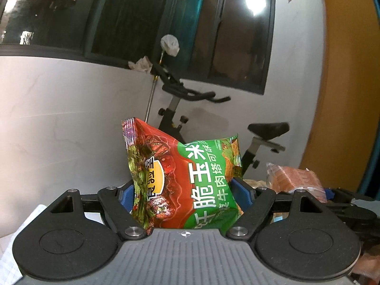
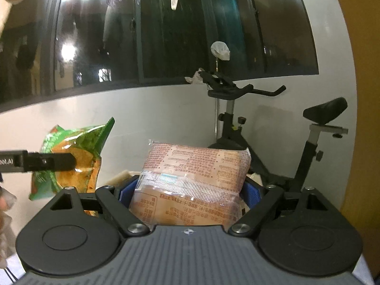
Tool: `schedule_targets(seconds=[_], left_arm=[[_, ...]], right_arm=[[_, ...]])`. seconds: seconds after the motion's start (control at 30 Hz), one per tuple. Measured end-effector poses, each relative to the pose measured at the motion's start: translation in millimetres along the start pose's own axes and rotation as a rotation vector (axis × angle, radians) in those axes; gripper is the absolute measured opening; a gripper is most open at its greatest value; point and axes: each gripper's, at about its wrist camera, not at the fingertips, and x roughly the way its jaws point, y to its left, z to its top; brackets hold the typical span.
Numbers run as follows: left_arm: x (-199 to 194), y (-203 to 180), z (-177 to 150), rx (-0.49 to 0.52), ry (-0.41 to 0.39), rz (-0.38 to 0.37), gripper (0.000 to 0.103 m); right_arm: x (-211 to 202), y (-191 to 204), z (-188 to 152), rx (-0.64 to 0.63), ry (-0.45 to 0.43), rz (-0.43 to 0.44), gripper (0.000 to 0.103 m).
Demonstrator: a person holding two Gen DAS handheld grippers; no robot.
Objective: Organize snacks
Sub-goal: 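Carry both held snacks up and over the box opening, then open both tools to drop the snacks into the box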
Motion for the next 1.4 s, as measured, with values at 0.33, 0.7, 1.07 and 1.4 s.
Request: schedule_targets(seconds=[0.33, 0.7, 1.07, 1.4], left_arm=[[38, -4, -8, 0.146, 0.093, 0.057, 0.082], [64, 5, -12, 0.188, 0.164, 0.072, 0.084], [77, 22, -9, 0.094, 0.221, 0.055, 0.088], [69, 22, -8, 0.086, 0.209, 0.037, 0.089]], right_arm=[[42, -12, -17, -0.023, 0.115, -0.054, 0.088], [49, -25, -34, -0.021, 0.186, -0.084, 0.088], [54, -16, -35, -0.066, 0.246, -0.068, 0.092], [46, -17, -26, -0.010, 0.209, -0.040, 0.099]])
